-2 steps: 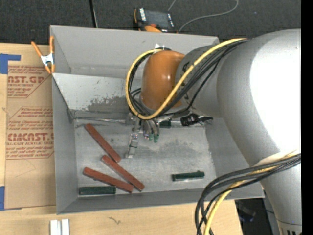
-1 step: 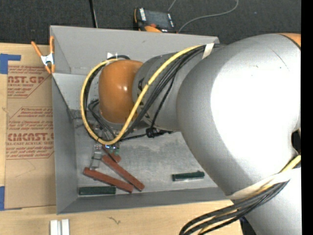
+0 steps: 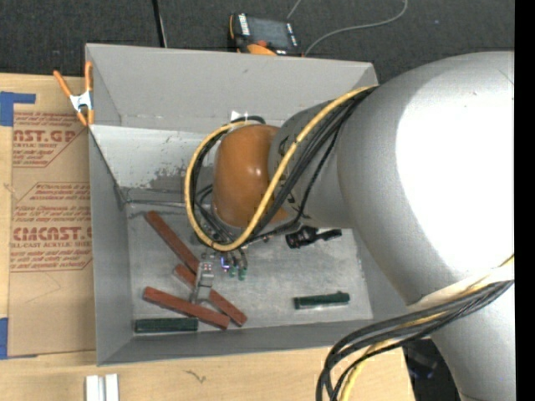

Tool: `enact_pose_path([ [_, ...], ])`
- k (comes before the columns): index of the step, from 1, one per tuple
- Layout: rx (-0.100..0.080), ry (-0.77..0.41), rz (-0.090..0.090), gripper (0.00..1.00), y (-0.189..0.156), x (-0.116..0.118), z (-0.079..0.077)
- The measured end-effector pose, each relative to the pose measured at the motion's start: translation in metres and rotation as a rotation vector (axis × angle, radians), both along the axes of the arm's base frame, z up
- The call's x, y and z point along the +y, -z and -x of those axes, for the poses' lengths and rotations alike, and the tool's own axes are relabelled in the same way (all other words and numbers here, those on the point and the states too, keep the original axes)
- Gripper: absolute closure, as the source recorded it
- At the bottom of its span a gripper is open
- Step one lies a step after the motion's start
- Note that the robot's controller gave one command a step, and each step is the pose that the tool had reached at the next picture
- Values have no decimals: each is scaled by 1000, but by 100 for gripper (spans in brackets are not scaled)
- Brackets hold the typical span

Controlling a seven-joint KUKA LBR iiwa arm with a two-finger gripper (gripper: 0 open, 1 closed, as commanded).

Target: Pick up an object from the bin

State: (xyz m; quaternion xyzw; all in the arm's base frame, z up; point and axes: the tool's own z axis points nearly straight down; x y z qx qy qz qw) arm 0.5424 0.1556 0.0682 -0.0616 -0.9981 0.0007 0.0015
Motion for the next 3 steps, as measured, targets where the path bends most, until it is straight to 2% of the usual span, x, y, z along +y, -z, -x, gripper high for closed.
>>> enact_pose_path([
  [1, -3, -4, -1, 100, -1, 3, -1],
  [2, -11, -265, -3, 100, -119, 19, -26],
  [3, -11, -738, -3, 100, -184, 42, -33],
])
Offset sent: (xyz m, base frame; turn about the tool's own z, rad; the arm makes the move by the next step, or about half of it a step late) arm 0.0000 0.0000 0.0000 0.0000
